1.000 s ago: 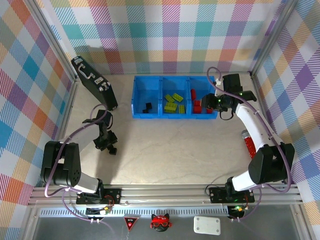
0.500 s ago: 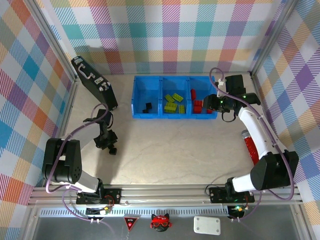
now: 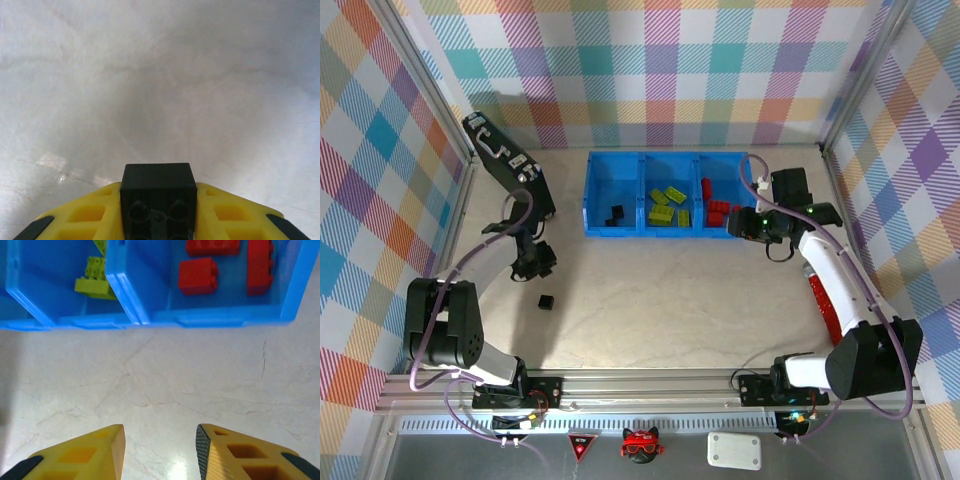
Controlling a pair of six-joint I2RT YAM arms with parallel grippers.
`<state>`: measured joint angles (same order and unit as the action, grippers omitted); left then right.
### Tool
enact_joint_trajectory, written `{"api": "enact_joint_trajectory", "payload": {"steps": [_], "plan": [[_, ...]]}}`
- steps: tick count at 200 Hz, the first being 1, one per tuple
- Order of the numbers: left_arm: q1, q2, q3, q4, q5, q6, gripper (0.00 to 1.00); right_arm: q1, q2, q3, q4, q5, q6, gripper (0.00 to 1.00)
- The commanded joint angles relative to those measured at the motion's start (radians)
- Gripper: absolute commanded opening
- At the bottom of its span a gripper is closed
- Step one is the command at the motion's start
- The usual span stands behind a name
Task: Sort the legos into containers by color
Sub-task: Pick up the lego from the middle-left of the table, then place the lego in the container.
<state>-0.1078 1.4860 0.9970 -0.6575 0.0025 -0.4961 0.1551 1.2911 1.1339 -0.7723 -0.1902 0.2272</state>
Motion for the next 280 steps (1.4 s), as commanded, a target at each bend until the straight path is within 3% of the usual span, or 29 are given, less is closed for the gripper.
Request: {"api": "enact_joint_trajectory", "payload": {"steps": [1, 80, 161, 233, 280], "plan": [[-0.031, -0.03, 0.065, -0.048, 0.01, 0.022, 0.32, -0.005, -0.034, -0.029, -0.007, 0.013, 0.002, 0.44], [-0.191, 0.074, 0.343, -0.113, -0.056, 0.045, 0.32, -0.005, -0.056, -0.082, 0.008, 0.022, -0.012, 0.43], [-0.338, 0.35, 0.66, -0.11, -0.142, 0.077, 0.32, -0.005, -0.061, -0.079, 0.008, 0.026, -0.016, 0.43], [-0.354, 0.58, 0.881, -0.175, -0.231, 0.131, 0.31, -0.006, -0.065, -0.072, -0.001, 0.032, -0.02, 0.43], [-0.346, 0.665, 0.924, -0.205, -0.249, 0.137, 0.31, -0.006, -0.07, -0.075, -0.007, 0.035, -0.023, 0.43]]}}
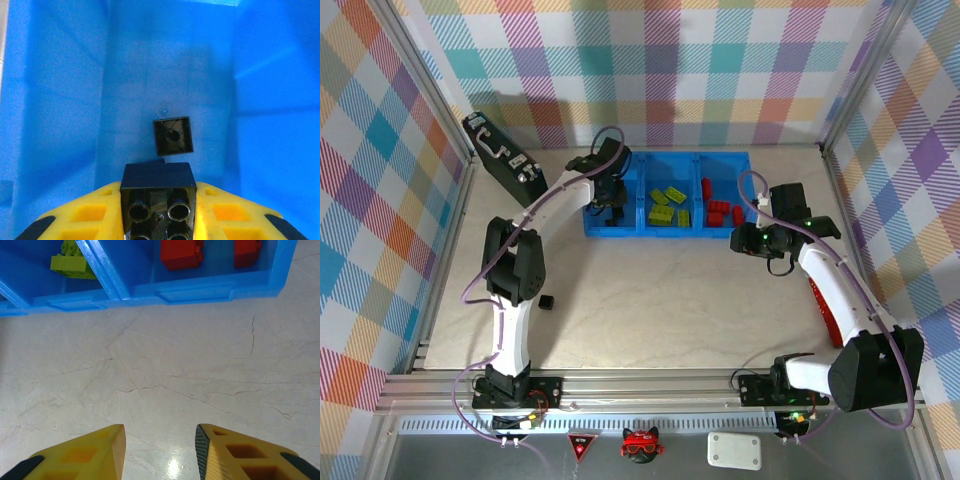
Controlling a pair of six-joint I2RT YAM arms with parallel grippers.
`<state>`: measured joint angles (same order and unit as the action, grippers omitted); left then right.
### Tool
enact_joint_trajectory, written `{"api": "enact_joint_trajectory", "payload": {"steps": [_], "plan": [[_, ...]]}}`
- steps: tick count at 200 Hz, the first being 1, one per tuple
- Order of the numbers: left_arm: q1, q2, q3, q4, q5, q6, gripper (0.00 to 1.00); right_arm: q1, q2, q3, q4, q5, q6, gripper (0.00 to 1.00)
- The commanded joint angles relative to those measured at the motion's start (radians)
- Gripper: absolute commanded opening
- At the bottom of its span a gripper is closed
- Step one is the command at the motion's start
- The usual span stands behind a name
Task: Sort the legos into containers by color
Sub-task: Place the lego in the container.
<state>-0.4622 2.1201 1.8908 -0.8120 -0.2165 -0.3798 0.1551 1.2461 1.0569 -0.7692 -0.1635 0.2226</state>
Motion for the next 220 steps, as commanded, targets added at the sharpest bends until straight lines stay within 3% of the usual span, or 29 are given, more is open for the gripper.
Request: {"api": "enact_joint_trajectory", "payload": {"steps": [1, 128, 179, 220], "plan": [[0.009, 0.032, 0.031, -0.051, -0.03, 0.021, 0.31, -0.006, -0.025, 0.002, -0.01, 0.008, -0.019, 0.43], [0.019, 0.109, -0.013, -0.047, 0.001, 0.027, 0.35, -0.005, -0.031, -0.002, -0.009, 0.006, -0.022, 0.43], [0.018, 0.096, -0.015, -0.043, 0.006, 0.027, 0.45, -0.004, -0.031, 0.008, -0.01, 0.004, -0.023, 0.43], [0.014, 0.038, -0.022, -0.044, 0.012, 0.027, 0.48, -0.005, -0.035, 0.016, -0.012, -0.001, -0.021, 0.43]]}}
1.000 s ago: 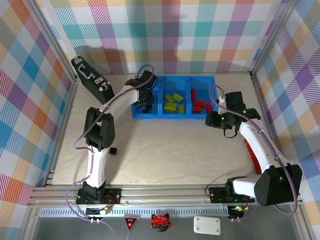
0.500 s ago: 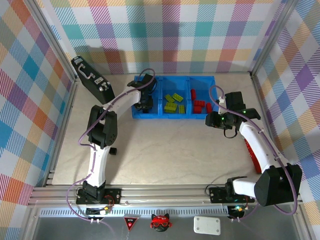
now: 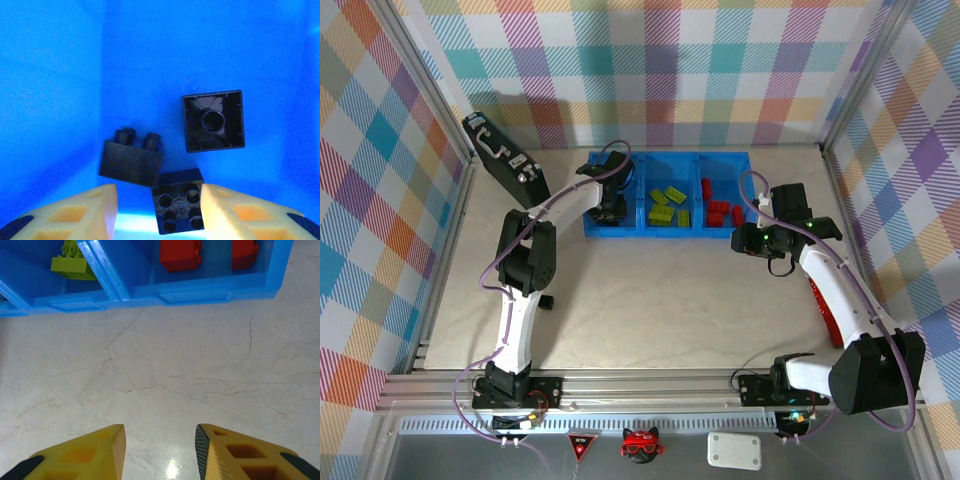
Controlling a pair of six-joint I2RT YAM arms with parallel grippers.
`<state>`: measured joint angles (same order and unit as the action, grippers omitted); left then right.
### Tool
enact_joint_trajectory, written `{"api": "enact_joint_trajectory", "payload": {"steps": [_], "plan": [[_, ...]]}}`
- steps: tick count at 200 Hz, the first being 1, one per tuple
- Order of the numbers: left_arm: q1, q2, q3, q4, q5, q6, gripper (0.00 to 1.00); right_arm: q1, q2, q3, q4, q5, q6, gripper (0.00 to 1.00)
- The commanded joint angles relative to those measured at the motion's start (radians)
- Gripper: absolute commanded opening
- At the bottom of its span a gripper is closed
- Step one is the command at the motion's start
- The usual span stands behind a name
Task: Sort the legos into containers by color
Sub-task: Place the lego in the container.
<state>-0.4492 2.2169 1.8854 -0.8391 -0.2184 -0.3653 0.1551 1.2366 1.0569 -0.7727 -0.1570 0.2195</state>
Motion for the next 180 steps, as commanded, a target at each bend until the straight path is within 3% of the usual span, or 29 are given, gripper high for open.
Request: {"api": "enact_joint_trajectory", "payload": {"steps": [1, 79, 122, 180], "plan": [[0.001, -0.061, -0.018, -0.017, 0.015, 0.013, 0.48, -0.005, -0.026, 0.017, -0.008, -0.007, -0.017, 0.43], [-0.011, -0.287, -0.158, -0.028, 0.048, 0.008, 0.48, -0.005, -0.036, -0.008, -0.004, -0.023, -0.008, 0.43], [-0.01, -0.469, -0.354, -0.045, 0.071, -0.015, 0.49, -0.006, -0.024, 0.006, -0.006, -0.028, -0.019, 0.43], [0.011, -0.667, -0.648, -0.055, 0.081, -0.041, 0.59, -0.005, -0.023, 0.015, -0.012, -0.039, -0.025, 0.43]]}}
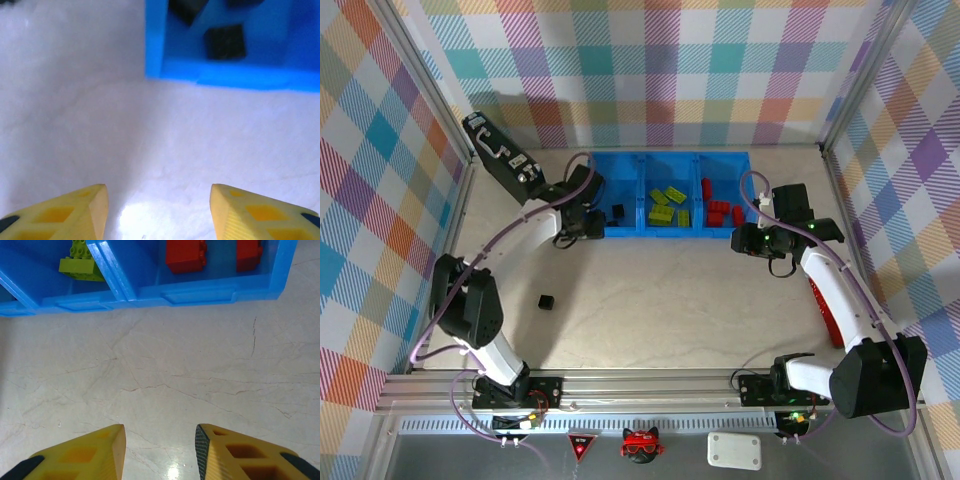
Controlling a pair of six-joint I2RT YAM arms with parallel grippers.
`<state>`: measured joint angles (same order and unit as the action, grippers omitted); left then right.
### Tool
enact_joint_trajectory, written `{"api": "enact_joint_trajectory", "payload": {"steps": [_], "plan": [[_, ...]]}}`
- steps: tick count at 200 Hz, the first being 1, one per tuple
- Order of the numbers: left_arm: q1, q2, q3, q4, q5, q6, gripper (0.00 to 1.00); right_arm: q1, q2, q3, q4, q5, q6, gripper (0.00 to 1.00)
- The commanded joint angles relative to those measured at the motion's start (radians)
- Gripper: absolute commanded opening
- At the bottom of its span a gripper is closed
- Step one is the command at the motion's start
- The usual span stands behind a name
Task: Sort the legos into containers by color
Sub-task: Place the lego in the container, then pick up the lego from the bottom-left of the table.
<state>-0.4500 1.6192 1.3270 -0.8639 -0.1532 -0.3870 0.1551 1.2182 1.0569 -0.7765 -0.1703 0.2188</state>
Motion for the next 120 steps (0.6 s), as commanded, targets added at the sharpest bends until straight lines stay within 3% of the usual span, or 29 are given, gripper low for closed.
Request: {"api": "enact_joint_trajectory", "payload": {"steps": [1, 76, 120], "plan": [[0.013, -0.072, -0.093, -0.031, 0.017, -0.02, 0.6, -0.005, -0.005, 0.014, -0.007, -0.026, -0.022, 0.43], [0.203, -0.155, -0.366, 0.078, 0.123, -0.053, 0.78, -0.005, -0.014, 0.005, -0.009, -0.028, -0.02, 0.43], [0.259, -0.131, -0.447, 0.135, 0.169, -0.053, 0.79, -0.005, -0.026, 0.005, -0.018, -0.024, -0.024, 0.43]]}}
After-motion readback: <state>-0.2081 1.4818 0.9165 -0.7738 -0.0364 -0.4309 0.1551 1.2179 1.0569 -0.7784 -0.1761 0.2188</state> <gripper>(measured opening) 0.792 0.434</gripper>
